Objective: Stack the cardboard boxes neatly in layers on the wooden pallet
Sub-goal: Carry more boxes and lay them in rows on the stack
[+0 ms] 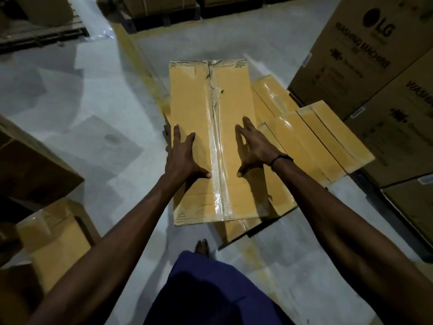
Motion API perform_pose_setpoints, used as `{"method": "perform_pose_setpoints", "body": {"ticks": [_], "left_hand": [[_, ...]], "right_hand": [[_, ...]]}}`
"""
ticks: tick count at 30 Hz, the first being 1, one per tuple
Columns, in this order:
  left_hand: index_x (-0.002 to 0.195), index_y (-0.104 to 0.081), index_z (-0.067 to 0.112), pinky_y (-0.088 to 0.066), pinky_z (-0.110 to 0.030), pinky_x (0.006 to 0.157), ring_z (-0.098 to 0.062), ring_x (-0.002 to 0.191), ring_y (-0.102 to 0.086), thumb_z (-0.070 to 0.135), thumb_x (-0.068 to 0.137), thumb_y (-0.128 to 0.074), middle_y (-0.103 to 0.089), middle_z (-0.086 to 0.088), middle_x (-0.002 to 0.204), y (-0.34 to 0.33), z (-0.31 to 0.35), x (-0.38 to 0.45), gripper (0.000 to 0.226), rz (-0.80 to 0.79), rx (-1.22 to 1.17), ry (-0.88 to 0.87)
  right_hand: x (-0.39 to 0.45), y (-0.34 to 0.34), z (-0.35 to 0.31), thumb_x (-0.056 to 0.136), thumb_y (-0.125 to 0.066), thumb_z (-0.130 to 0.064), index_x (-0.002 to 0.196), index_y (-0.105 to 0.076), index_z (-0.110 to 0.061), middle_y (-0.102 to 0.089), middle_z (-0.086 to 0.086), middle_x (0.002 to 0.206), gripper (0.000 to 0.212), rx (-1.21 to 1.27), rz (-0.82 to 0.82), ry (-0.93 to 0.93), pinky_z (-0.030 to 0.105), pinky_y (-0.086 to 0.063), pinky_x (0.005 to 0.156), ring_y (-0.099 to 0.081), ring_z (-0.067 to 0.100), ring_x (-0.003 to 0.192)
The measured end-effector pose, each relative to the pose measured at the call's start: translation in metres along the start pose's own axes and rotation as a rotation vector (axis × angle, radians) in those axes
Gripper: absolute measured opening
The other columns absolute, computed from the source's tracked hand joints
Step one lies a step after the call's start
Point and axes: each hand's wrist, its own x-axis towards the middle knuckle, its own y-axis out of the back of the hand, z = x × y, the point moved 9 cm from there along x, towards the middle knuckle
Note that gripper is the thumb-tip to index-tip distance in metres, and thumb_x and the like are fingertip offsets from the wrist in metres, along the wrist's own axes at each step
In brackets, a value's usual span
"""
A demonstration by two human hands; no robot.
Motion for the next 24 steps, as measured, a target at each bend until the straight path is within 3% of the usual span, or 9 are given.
{"method": "perform_pose_setpoints", "body": {"ticks": [4, 13, 24], "left_hand": [[0.161, -0.025, 0.024, -0.035, -0.065, 0.113, -0.059, 0.144, -0.021, 0.059, 0.037, -0.1, 0.016, -0.008, 0.17, -0.024, 0.0, -0.003, 0.149, -0.03, -0.023, 0.082], [0.162, -0.024, 0.024, -0.038, -0.064, 0.11, -0.059, 0.143, -0.022, 0.058, 0.038, -0.1, 0.017, -0.007, 0.17, -0.091, 0.004, -0.035, 0.149, -0.04, -0.08, 0.235], [0.16, -0.025, 0.026, -0.039, -0.063, 0.109, -0.056, 0.142, -0.026, 0.058, 0.036, -0.101, 0.016, -0.006, 0.17, -0.216, 0.011, -0.074, 0.148, 0.012, -0.136, 0.439]], "right_hand": [[0.008, -0.011, 0.015, 0.033, -0.102, -0.05, 0.165, -0.009, -0.018, 0.016, 0.001, 0.171, 0.164, -0.025, -0.066, 0.029, 0.041, -0.012, 0.128, 0.007, 0.028, 0.158], [0.008, -0.055, 0.061, 0.034, -0.102, -0.051, 0.164, -0.008, -0.02, 0.018, -0.001, 0.17, 0.164, -0.059, -0.211, 0.107, 0.052, -0.019, 0.127, 0.005, 0.032, 0.157], [0.009, -0.138, 0.148, 0.032, -0.103, -0.051, 0.164, -0.006, -0.013, 0.02, 0.003, 0.17, 0.168, -0.096, -0.357, 0.282, 0.055, -0.018, 0.126, 0.004, 0.031, 0.157]]}}
